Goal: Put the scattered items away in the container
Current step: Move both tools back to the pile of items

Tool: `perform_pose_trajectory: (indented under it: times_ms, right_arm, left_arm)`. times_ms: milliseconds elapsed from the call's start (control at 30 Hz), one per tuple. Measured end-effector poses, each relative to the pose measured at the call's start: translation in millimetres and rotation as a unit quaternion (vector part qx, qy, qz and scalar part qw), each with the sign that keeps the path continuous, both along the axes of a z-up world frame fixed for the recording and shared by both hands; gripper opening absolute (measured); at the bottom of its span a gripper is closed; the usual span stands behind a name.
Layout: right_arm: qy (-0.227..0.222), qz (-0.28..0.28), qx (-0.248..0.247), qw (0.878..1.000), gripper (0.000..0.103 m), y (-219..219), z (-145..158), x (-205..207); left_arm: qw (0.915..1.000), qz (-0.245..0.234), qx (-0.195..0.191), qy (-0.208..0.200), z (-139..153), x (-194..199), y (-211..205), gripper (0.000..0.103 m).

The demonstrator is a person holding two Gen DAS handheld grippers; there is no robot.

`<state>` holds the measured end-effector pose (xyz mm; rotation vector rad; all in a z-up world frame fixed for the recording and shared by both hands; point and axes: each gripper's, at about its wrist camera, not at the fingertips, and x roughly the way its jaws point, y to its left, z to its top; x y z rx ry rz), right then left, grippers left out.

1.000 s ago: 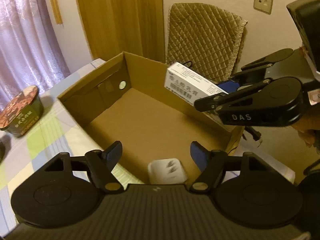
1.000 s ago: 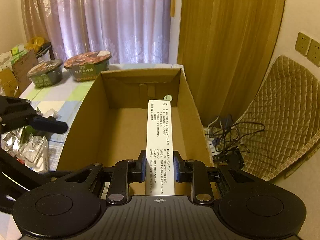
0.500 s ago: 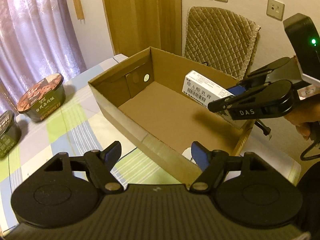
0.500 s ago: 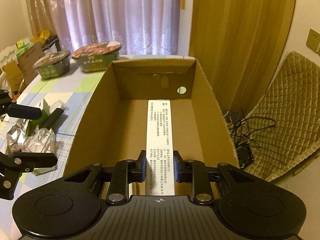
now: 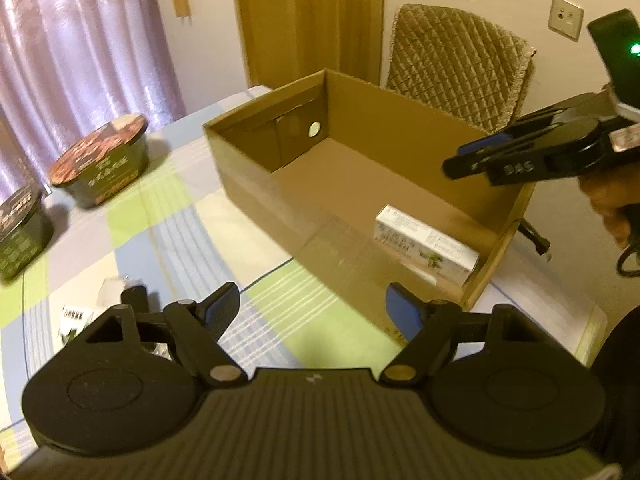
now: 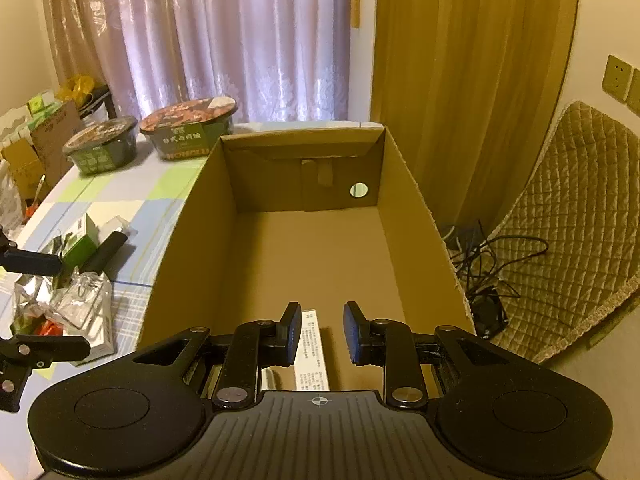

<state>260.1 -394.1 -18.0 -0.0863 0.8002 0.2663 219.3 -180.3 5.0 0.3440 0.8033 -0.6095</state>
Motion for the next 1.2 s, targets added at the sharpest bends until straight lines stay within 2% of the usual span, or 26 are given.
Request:
perform_pose_trajectory:
  times_ms: [233,567,600,633,667,700,967,1200]
  right_arm:
    - [-0.012,0.014,0.015,1.000,0.029,21.5,13.0,-22.8]
    - [-0.030,0.066,0.025,0.997,0.029,82.8,23.4,-53.0]
    - [-0.031,0.071,0.025,0.997,0.033,89.5,23.1,-54.9]
    - [-0.033,0.076,0.025,0.996,0.063,96.6,23.2,-57.0]
    - [-0.040,0.078,0.028,0.996,0.082,102.4,23.7,-59.6]
    - [-0.047,0.084,0.034,0.995,0.093,108.4,24.5,-62.3]
    - [-0.014,0.133,0.043,0.990,0.093,169.4,9.9,-61.0]
    - [0.051,0.122,0.074,0.988,0.093,201.3,-16.9,-43.4]
  left_arm:
    - [0.9995,0.029,0.008,0.007,-5.3,-18.8,39.2,0.078]
    - [0.9912,0.128,0.019,0.029,-19.0,-46.4,133.3,0.079]
    - [0.9900,0.136,0.020,0.030,-20.4,-47.4,142.6,0.079]
    - [0.9887,0.145,0.021,0.032,-21.8,-48.3,151.9,0.079]
    - [0.9874,0.153,0.022,0.034,-23.2,-49.3,160.7,0.079]
    - [0.9863,0.159,0.024,0.035,-24.5,-50.3,168.2,0.079]
    - [0.9791,0.198,0.017,0.040,-30.3,-45.7,210.6,0.082]
    - [0.9756,0.215,0.010,0.046,-38.1,-23.1,222.7,0.083]
